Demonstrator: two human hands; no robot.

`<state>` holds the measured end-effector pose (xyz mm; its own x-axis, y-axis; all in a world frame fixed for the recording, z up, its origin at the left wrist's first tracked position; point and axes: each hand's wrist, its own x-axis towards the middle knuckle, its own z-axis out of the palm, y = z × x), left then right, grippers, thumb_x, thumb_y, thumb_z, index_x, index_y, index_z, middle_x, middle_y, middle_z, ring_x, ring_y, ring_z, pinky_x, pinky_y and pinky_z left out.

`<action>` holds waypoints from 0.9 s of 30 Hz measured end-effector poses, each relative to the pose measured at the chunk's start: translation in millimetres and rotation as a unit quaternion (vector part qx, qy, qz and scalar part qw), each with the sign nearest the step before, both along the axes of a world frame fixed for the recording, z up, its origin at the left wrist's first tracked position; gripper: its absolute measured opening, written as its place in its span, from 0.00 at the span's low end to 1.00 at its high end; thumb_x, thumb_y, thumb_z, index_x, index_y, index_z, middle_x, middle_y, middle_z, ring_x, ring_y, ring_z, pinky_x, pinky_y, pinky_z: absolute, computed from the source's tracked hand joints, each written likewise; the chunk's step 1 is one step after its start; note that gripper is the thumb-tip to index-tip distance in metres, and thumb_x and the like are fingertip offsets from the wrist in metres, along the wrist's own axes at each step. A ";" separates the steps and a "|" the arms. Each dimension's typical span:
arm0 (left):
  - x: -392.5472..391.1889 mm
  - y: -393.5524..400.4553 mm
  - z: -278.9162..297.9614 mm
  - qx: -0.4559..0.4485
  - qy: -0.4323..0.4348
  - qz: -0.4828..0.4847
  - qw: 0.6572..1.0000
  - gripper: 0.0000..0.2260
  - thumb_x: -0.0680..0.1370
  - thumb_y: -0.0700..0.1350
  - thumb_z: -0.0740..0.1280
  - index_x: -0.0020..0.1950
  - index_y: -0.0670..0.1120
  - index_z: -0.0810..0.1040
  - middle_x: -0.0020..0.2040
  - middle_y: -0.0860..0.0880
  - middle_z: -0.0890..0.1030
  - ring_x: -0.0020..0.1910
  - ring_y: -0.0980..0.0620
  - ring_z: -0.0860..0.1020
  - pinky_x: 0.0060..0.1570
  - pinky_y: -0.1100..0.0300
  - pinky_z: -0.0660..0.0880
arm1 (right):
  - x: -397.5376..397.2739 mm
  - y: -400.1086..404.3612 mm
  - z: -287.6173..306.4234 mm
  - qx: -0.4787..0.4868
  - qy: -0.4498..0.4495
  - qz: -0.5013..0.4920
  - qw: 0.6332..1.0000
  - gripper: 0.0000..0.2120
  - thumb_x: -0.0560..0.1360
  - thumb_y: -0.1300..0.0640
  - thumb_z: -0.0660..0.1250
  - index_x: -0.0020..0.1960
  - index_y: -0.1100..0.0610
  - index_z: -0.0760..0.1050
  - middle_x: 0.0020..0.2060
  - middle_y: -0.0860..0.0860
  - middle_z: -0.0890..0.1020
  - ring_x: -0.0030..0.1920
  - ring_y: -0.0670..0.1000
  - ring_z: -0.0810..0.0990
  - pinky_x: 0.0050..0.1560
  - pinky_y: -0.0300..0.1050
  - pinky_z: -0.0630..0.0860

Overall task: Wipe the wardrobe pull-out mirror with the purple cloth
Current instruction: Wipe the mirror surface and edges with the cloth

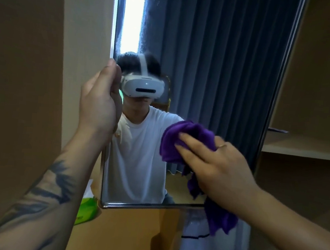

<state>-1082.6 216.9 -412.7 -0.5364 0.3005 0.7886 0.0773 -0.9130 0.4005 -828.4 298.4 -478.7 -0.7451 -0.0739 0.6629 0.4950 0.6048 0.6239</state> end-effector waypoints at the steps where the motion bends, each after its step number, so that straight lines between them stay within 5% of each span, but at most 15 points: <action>1: -0.2 0.0 0.0 -0.003 0.002 0.006 1.000 0.17 0.79 0.54 0.68 0.29 0.56 0.78 0.32 0.61 0.70 0.36 0.64 0.69 0.44 0.69 0.71 | 2.9 3.0 10.4 0.002 0.014 -0.004 1.000 0.22 0.79 0.60 0.67 0.73 0.57 0.76 0.73 0.56 0.76 0.51 0.67 0.81 0.45 0.60 0.80; 5: -0.2 -1.8 0.8 -0.016 -0.016 -0.008 1.000 0.16 0.77 0.56 0.70 0.30 0.56 0.79 0.33 0.60 0.72 0.38 0.64 0.72 0.49 0.65 0.73 | -0.9 6.3 44.4 -0.073 0.233 -0.034 0.969 0.25 0.79 0.62 0.64 0.76 0.56 0.73 0.74 0.54 0.75 0.57 0.71 0.78 0.53 0.62 0.79; 10: 1.3 -2.8 0.5 -0.008 -0.005 -0.013 1.000 0.15 0.77 0.55 0.69 0.30 0.56 0.80 0.33 0.60 0.72 0.37 0.64 0.71 0.47 0.69 0.73 | -18.7 -13.5 -5.9 -0.010 -0.003 0.007 1.000 0.24 0.78 0.58 0.70 0.73 0.57 0.76 0.74 0.56 0.75 0.53 0.67 0.82 0.49 0.61 0.81; 11: 0.6 -2.9 0.9 -0.009 -0.009 -0.018 1.000 0.14 0.77 0.54 0.70 0.31 0.56 0.80 0.34 0.59 0.72 0.38 0.64 0.72 0.47 0.70 0.73 | -17.3 -11.0 1.4 -0.010 0.011 0.006 1.000 0.23 0.78 0.58 0.70 0.73 0.56 0.76 0.73 0.55 0.76 0.52 0.67 0.81 0.47 0.61 0.81; 14: -1.6 -3.0 1.0 -0.013 -0.020 -0.024 0.999 0.14 0.77 0.54 0.71 0.31 0.54 0.81 0.34 0.59 0.74 0.38 0.65 0.74 0.46 0.70 0.75 | -16.9 -2.0 47.2 -0.066 0.209 -0.022 0.975 0.25 0.79 0.61 0.64 0.75 0.56 0.73 0.74 0.55 0.75 0.55 0.72 0.78 0.49 0.62 0.81; 16: -0.2 -3.2 0.7 -0.015 -0.011 -0.022 1.000 0.15 0.79 0.53 0.70 0.32 0.54 0.84 0.34 0.60 0.77 0.38 0.66 0.77 0.46 0.71 0.77 | -22.1 -4.7 56.6 -0.069 0.253 -0.041 0.964 0.25 0.79 0.60 0.61 0.76 0.57 0.72 0.75 0.55 0.74 0.57 0.73 0.78 0.49 0.61 0.80; 20: 4.5 -4.5 1.1 -0.017 -0.002 -0.026 1.000 0.20 0.83 0.48 0.66 0.31 0.54 0.85 0.34 0.61 0.78 0.38 0.66 0.77 0.47 0.71 0.77 | -33.8 -18.8 8.3 -0.004 0.002 0.001 1.000 0.23 0.82 0.57 0.58 0.76 0.56 0.72 0.77 0.55 0.72 0.52 0.68 0.80 0.46 0.60 0.79; 22: 6.1 -5.0 1.2 -0.020 0.001 -0.035 0.999 0.22 0.84 0.47 0.64 0.30 0.54 0.84 0.33 0.61 0.78 0.38 0.66 0.78 0.47 0.71 0.76 | -30.8 -15.7 7.4 0.006 -0.040 0.000 0.999 0.23 0.82 0.55 0.58 0.76 0.55 0.73 0.76 0.53 0.73 0.54 0.67 0.80 0.47 0.59 0.80; 27: 5.5 -5.1 -0.9 -0.033 -0.003 -0.036 0.999 0.21 0.83 0.50 0.66 0.30 0.54 0.83 0.33 0.60 0.79 0.40 0.66 0.80 0.42 0.69 0.76 | -37.0 -9.7 51.8 -0.049 0.217 -0.011 0.975 0.24 0.80 0.60 0.66 0.75 0.56 0.73 0.75 0.53 0.75 0.54 0.70 0.79 0.47 0.60 0.81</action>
